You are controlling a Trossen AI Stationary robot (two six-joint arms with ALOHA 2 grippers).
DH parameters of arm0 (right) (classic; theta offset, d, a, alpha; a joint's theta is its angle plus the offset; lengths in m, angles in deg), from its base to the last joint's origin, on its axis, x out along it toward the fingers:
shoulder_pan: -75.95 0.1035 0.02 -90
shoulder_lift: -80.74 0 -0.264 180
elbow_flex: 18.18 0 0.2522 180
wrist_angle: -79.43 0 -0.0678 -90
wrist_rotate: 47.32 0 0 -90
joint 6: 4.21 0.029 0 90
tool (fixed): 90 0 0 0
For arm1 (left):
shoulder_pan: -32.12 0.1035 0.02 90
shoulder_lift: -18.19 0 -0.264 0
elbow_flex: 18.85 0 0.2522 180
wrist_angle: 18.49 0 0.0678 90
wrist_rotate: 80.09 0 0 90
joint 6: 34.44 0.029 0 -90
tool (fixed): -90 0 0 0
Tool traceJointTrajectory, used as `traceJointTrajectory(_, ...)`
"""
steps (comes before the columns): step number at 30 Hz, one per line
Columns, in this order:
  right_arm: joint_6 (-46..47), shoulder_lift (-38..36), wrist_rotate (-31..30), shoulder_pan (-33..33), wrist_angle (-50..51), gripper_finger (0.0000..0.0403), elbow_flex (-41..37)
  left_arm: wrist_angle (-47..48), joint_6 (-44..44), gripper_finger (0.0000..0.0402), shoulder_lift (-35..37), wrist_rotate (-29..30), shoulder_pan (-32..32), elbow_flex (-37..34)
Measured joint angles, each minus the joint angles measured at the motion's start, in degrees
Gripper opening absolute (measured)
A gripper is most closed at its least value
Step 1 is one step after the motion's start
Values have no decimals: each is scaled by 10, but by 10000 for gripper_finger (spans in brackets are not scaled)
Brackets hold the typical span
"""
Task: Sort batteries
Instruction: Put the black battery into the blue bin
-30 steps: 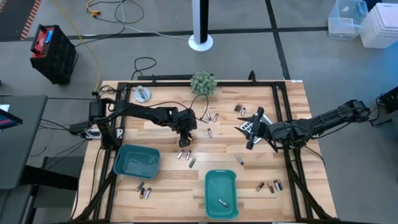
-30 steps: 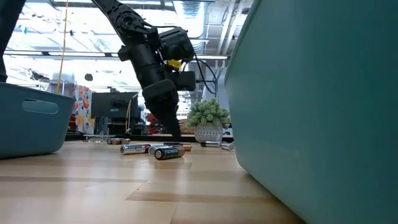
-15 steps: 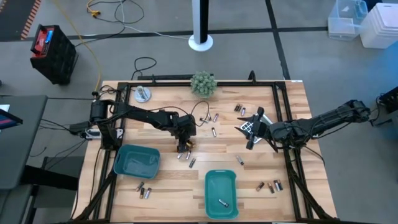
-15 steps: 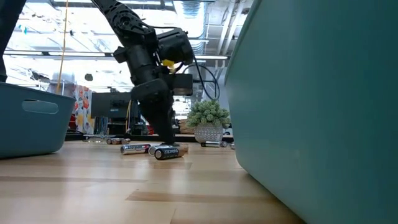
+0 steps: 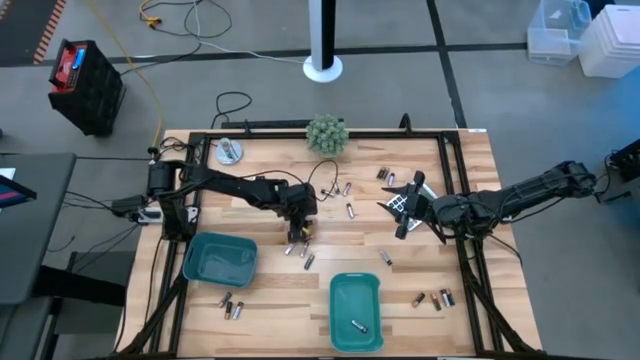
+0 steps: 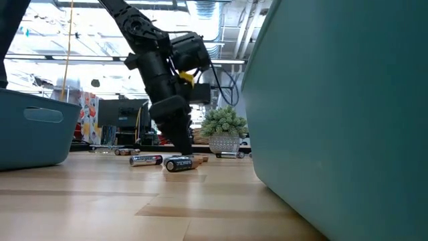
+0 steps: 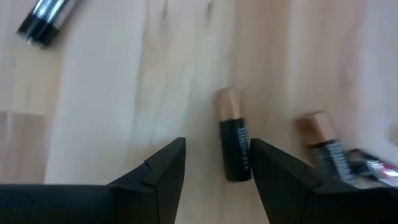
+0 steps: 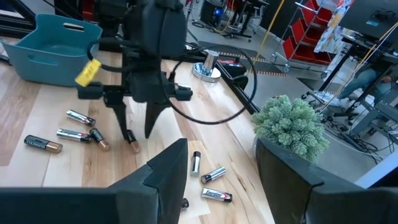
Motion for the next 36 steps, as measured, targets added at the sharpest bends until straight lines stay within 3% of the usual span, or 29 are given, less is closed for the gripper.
traceJointTrajectory(10,0,0,0,0,0,205,0,-11,-2,164,-21,6,5,2)
traceJointTrajectory(21,0,0,0,0,0,205,0,-30,7,39,-23,18,5,1)
traceJointTrajectory(36,0,0,0,0,0,205,0,-33,28,38,4,19,-6,-1)
